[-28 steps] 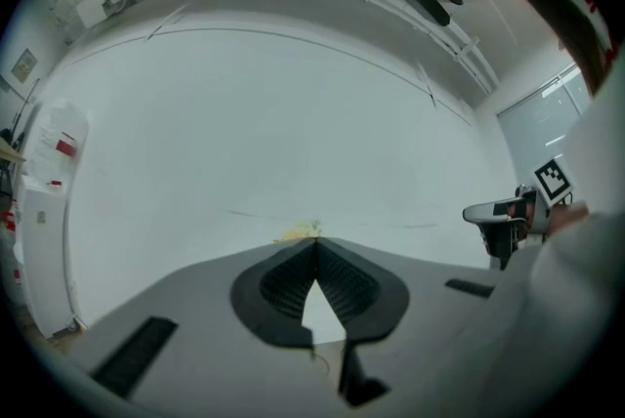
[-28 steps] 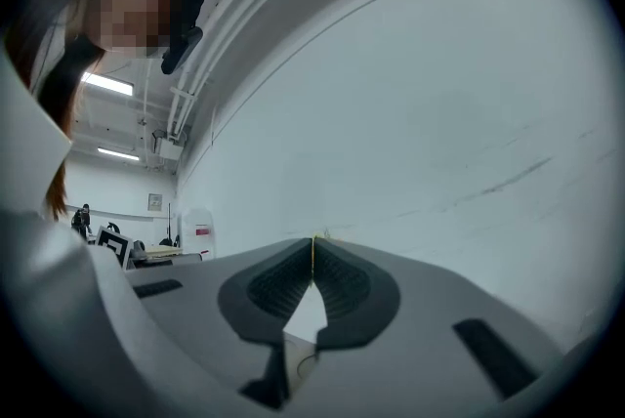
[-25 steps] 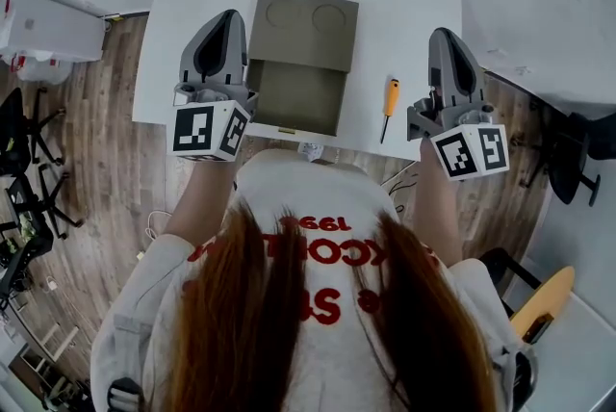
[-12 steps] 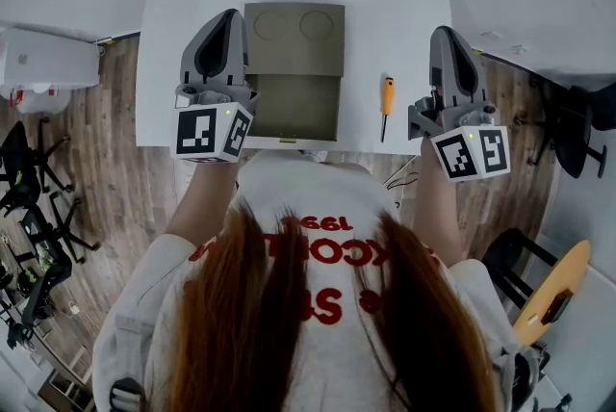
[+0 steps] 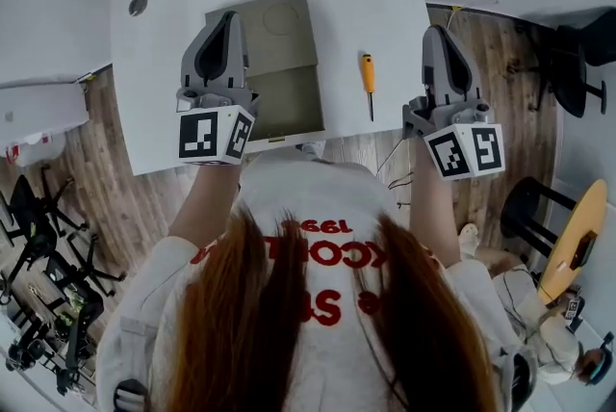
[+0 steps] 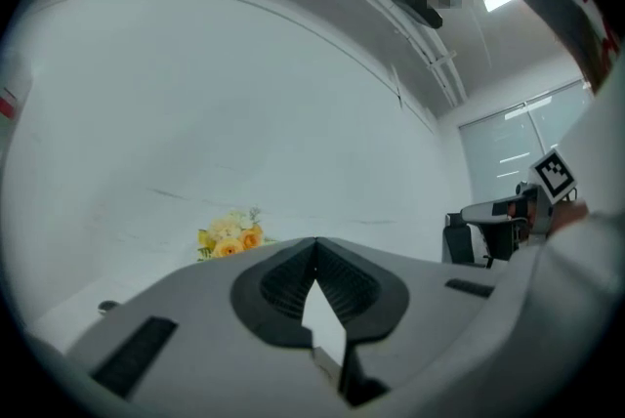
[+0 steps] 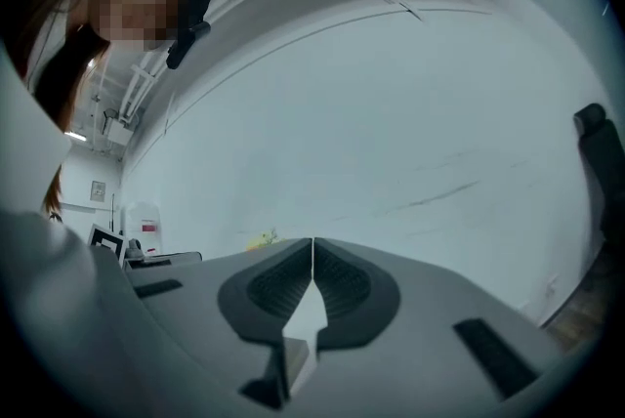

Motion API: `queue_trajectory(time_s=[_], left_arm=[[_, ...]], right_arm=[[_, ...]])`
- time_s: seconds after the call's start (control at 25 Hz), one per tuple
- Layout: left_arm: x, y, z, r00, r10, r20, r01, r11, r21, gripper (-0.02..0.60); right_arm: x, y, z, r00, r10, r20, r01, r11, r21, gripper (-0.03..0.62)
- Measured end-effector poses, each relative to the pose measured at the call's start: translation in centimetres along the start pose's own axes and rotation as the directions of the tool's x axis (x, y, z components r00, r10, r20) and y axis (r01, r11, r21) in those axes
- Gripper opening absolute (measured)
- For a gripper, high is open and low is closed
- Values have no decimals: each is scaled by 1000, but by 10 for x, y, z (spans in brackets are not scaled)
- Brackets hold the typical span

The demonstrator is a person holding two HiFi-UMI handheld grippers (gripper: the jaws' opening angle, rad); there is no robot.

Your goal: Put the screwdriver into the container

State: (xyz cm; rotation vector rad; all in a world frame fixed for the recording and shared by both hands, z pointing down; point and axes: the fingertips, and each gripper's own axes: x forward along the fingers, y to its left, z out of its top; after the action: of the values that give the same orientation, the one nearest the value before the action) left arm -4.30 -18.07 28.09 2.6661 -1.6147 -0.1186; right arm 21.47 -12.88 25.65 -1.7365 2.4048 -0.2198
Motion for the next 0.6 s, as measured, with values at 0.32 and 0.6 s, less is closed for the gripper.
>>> queue_trajectory(time_s=[0.32, 0.6], left_arm=[[14, -37, -33, 995, -80, -60, 79, 996, -32, 6], [29, -57, -75, 986, -96, -135, 87, 994, -70, 6]], right_arm=[[-23, -19, -32, 992, -73, -99, 75, 997, 21, 8], [-21, -49, -107, 958, -88, -272, 102, 994, 38, 9]])
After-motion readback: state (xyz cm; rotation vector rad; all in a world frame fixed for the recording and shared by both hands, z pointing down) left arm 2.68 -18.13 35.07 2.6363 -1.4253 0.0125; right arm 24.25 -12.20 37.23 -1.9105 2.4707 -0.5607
